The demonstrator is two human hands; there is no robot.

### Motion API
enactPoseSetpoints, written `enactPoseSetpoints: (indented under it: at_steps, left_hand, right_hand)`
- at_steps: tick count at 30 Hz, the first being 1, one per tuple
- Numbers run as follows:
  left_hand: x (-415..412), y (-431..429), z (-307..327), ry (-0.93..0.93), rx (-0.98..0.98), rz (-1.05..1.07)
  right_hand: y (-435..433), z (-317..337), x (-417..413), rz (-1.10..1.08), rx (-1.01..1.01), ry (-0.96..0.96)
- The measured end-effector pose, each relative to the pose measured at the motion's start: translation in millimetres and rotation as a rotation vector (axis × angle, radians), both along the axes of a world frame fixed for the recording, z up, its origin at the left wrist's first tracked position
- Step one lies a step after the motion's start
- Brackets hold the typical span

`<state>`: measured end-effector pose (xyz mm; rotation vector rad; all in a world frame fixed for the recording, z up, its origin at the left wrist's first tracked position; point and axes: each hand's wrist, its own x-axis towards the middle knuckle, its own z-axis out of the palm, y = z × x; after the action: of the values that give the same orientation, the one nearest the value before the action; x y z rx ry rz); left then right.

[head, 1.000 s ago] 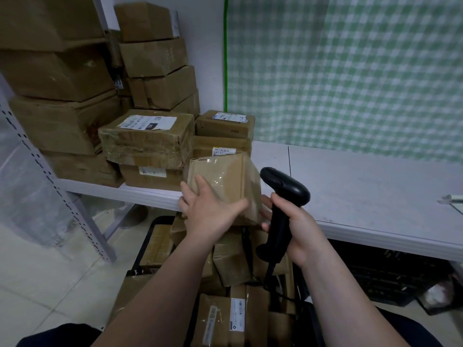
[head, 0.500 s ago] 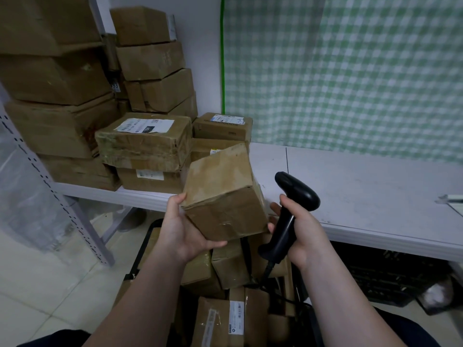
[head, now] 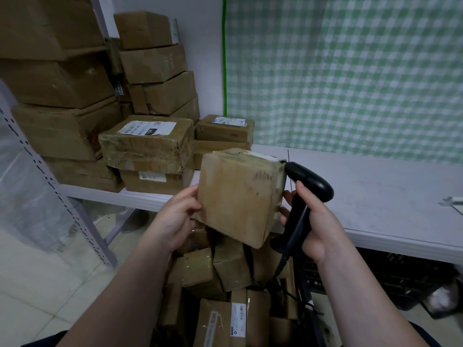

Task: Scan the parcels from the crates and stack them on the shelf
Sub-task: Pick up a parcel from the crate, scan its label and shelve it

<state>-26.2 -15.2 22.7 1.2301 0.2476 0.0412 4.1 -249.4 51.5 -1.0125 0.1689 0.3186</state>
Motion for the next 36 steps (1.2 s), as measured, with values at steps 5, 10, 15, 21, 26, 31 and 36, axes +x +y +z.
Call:
enactPoseSetpoints:
  at_steps: [5,10,15,21,26,31,36]
  left_hand:
    - [-1.4,-13.2,5.3,-0.078,0.311,0.042]
    - [0.4,-20.8,8.2,-0.07,0.414,0.029]
    - [0.3,-26.1,14.5,0.067,0.331,-0.002]
    - [1.5,-29.3,19.2,0.084,0.269,0.069]
    - [2.0,-27.8,10.5,-0.052,0.356,0.039]
    - [5.7,-30.0,-1.1,-0.092,0.546,0.068]
    - [4.2,-30.4,-16.9,0.037,0.462,0.046]
  right_hand:
    - [1.0,-4.4,-0.3,-0.002,0.028,-0.017]
    - [0.9,-5.3,-0.2,0.01,-0.03,-0.094]
    - [1.6,-10.0,-1.4,0.073,-0.091,-0.173]
    - [-0.7,-12.3,1.5,0.062,-0.023,-0.128]
    - [-5.1,-12.7,10.3,0.013,0.075,-0.057]
    - [-5.3,-13.1,8.6,0.008,0.007,-0.06]
    - [-3.7,-22.3,8.8,0.03,-0.079,-0.006]
